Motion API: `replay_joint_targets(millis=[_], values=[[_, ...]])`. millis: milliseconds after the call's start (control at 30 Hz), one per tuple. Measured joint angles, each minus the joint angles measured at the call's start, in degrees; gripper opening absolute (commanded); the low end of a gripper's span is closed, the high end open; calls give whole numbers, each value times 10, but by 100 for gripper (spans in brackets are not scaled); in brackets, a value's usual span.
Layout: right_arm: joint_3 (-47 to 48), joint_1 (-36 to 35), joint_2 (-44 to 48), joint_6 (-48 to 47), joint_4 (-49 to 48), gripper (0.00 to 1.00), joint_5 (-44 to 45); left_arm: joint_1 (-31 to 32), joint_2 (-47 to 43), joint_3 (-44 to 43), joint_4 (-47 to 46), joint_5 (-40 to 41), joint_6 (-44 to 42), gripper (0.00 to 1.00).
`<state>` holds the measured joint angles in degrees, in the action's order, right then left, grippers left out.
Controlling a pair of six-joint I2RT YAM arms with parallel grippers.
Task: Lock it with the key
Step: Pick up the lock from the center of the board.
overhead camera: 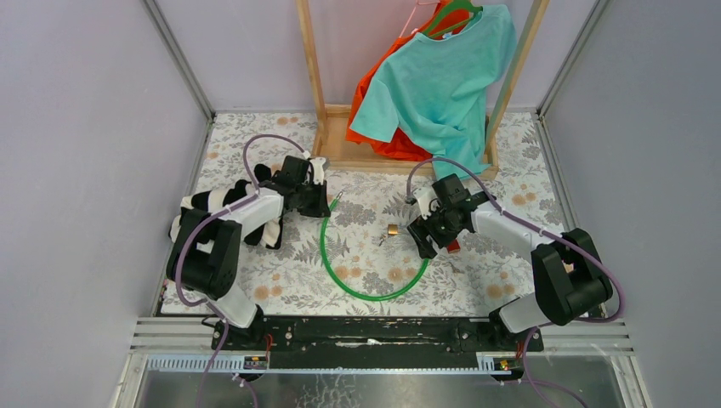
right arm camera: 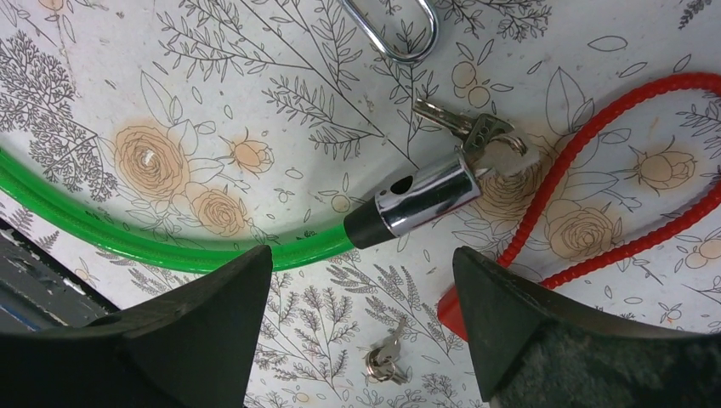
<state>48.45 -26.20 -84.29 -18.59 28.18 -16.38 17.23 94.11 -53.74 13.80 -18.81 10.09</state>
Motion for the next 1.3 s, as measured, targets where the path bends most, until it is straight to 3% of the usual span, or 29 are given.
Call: replay_joint_targets(millis=[533,900,1300], values=[[2,-5,-57,46,-41,66,8,5,-29,21,-9,8,-17,0],[-8,-31,-57,65,-81,45,82,21,-30,22,-18,12,-29,0],[-15,-39,-54,94,-123,9,123,33,-34,22,-29,-29,-57,0]])
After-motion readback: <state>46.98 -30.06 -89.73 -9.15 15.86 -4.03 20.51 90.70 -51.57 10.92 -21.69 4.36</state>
